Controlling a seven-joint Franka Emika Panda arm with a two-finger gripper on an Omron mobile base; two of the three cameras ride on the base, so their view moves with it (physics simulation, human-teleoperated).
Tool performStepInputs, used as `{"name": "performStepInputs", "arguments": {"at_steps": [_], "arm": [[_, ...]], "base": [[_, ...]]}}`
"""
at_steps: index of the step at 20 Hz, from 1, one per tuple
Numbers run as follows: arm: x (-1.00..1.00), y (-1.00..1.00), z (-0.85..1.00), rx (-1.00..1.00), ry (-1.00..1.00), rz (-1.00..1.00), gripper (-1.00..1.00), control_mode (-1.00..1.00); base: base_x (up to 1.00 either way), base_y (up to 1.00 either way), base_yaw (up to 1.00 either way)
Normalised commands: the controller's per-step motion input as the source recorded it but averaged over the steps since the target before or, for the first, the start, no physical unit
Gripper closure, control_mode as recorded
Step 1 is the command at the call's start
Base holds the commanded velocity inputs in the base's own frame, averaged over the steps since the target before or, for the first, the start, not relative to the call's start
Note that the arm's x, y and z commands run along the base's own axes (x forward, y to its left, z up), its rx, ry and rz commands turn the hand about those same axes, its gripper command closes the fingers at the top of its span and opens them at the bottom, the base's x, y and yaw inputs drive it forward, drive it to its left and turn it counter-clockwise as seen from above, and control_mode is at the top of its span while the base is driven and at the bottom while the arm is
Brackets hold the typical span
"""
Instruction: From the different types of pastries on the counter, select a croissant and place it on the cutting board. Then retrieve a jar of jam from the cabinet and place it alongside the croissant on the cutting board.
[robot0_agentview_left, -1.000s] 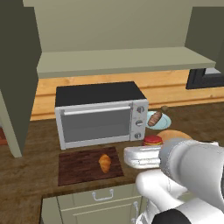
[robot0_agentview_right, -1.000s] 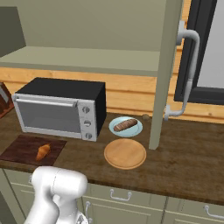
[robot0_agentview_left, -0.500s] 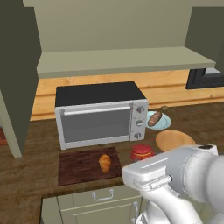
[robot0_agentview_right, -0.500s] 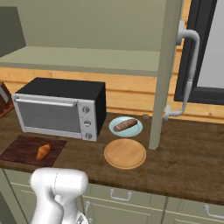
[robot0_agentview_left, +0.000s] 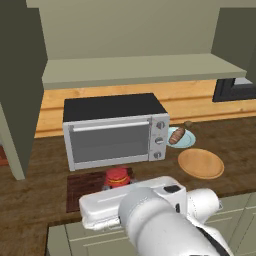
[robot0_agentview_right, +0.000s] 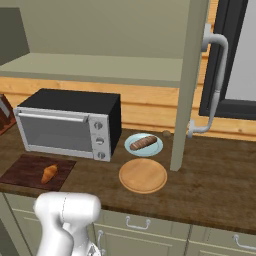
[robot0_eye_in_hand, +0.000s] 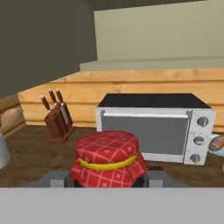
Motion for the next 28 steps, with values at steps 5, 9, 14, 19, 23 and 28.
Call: {"name": "performStepInputs", "arguments": {"at_steps": [5, 9, 14, 19, 23, 28], "arm": [[0.25, 0.28, -1.00, 0.20, -0.52, -0.19, 1.00, -1.00], [0.83, 0.03, -1.00, 0.23, -0.29, -0.27, 1.00, -1.00], [1.00, 0.08, -1.00, 0.17, -0.02, -0.22, 1.00, -1.00], [0.99, 0.27, -0.70, 0.05, 0.06, -0.10, 1.00, -1.00], [0.81, 0.01, -0.34, -0.04, 0.15, -0.08, 1.00, -1.00], [0.63, 0.02, -0.94, -0.04, 0.02, -0.05, 1.00, -1.00]], "base": [[0.00, 0.00, 0.00], [0.00, 0.00, 0.00], [0.00, 0.00, 0.00], [0.00, 0.00, 0.00], [0.00, 0.00, 0.00], [0.00, 0.00, 0.00]]}}
